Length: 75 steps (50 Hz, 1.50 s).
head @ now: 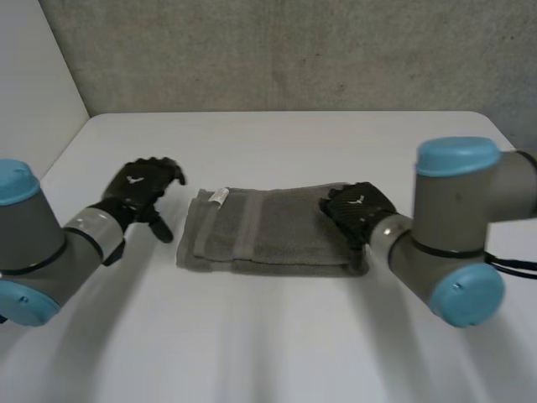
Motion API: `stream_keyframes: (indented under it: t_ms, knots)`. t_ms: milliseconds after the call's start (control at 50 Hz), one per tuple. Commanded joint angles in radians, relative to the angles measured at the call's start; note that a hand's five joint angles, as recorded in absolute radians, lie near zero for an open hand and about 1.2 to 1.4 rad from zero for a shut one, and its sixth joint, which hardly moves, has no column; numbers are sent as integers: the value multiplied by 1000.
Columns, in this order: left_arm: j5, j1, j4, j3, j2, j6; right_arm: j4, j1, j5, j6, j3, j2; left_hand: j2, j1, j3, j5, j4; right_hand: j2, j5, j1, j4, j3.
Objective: Fold the towel.
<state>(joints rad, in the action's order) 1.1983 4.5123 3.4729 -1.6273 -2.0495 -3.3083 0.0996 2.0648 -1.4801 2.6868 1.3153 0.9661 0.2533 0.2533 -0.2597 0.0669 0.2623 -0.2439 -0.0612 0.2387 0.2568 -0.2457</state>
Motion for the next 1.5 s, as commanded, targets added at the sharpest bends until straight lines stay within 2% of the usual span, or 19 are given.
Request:
stream_keyframes:
  t_ms: [20, 240, 400, 480, 580, 720, 820, 860, 1000, 1100, 1140, 1180, 1200, 1220, 1240, 1260, 1300, 1400, 1500]
  knots:
    - [-45, -83, -1, 32, -46, -8, -205, -44, 35, 50, 214, 72, 98, 98, -91, 109, 89, 69, 61, -64, -82, 71]
    - [-36, -130, -9, 63, -127, -10, -299, -69, 70, 125, 320, 85, 192, 192, -186, 204, 183, -129, -137, 134, 116, -127]
    - [-28, -130, -12, 55, -103, -8, -351, -75, 112, 177, 325, 43, 186, 186, -180, 198, 177, -546, -554, 551, 533, -544]
    - [-28, -130, -14, 52, -95, -7, -356, -92, 113, 220, 326, 39, 183, 183, -177, 195, 174, -1037, -1045, 1042, 1024, -1035]
    - [-29, -121, -17, 53, -80, -4, -337, -120, 112, 211, 343, 55, 172, 172, -165, 184, 163, -1152, -1161, 1158, 1139, -1151]
    - [17, -110, -156, 79, 6, 3, -213, -189, 136, 73, 398, 135, -60, -60, 67, -48, -69, -1152, -1161, 1158, 1139, -1151]
    - [44, -93, -228, 116, 69, 9, 61, -310, 136, -317, 351, 213, -60, -60, 67, -48, -69, -1152, -1161, 1158, 1139, -1151]
    - [50, -90, -233, 148, 106, 12, 107, -310, 127, -371, 308, 215, -60, -60, 67, -48, -69, -1152, -1161, 1158, 1139, -1151]
    - [52, -90, -238, 216, 138, 85, 132, -117, 98, -255, 131, 209, -60, -60, 67, -48, -69, -1152, -1161, 1158, 1139, -1151]
    - [53, -90, -236, 248, 152, 222, 117, 120, 92, -179, 15, 132, -60, -60, 67, -48, -69, -1152, -1161, 1158, 1139, -1151]
    - [55, -91, -235, 247, 152, 242, 97, 308, 80, -139, -36, 48, -60, -60, 67, -48, -69, -1152, -1161, 1158, 1139, -1151]
    - [61, -94, -233, 242, 147, 254, 89, 351, 63, -125, -42, 13, -60, -60, 67, -48, -69, -1152, -1161, 1158, 1139, -1151]
    - [70, -96, -232, 239, 140, 257, 83, 377, 41, -108, -33, -15, -60, -60, 67, -48, -69, -784, -792, 790, 771, -782]
    - [70, -96, -232, 239, 140, 257, 83, 377, 41, -108, -33, -15, -60, -60, 67, -48, -69, -781, -789, 786, 768, -779]
    - [79, -99, -232, 234, 134, 257, 74, 383, 12, -88, -19, -30, -60, -60, 67, -48, -69, -426, -434, 431, 413, -424]
    - [86, -102, -232, 231, 132, 256, 74, 383, 12, -88, -19, -30, -60, -60, 67, -48, -69, -422, -431, 428, 410, -421]
    - [86, -104, -232, 230, 121, 256, 37, 368, -40, -35, 8, -21, -60, -60, 67, -48, -69, 69, 61, -63, -82, 70]
    - [87, -107, -232, 241, 78, 257, 0, 319, -46, 36, 42, 17, -60, -60, 67, -48, -69, 69, 61, -64, -82, 71]
    - [84, -120, -228, 251, 45, 262, -15, 154, 26, 120, 134, 169, -60, -60, 67, -48, -69, 69, 61, -64, -82, 71]
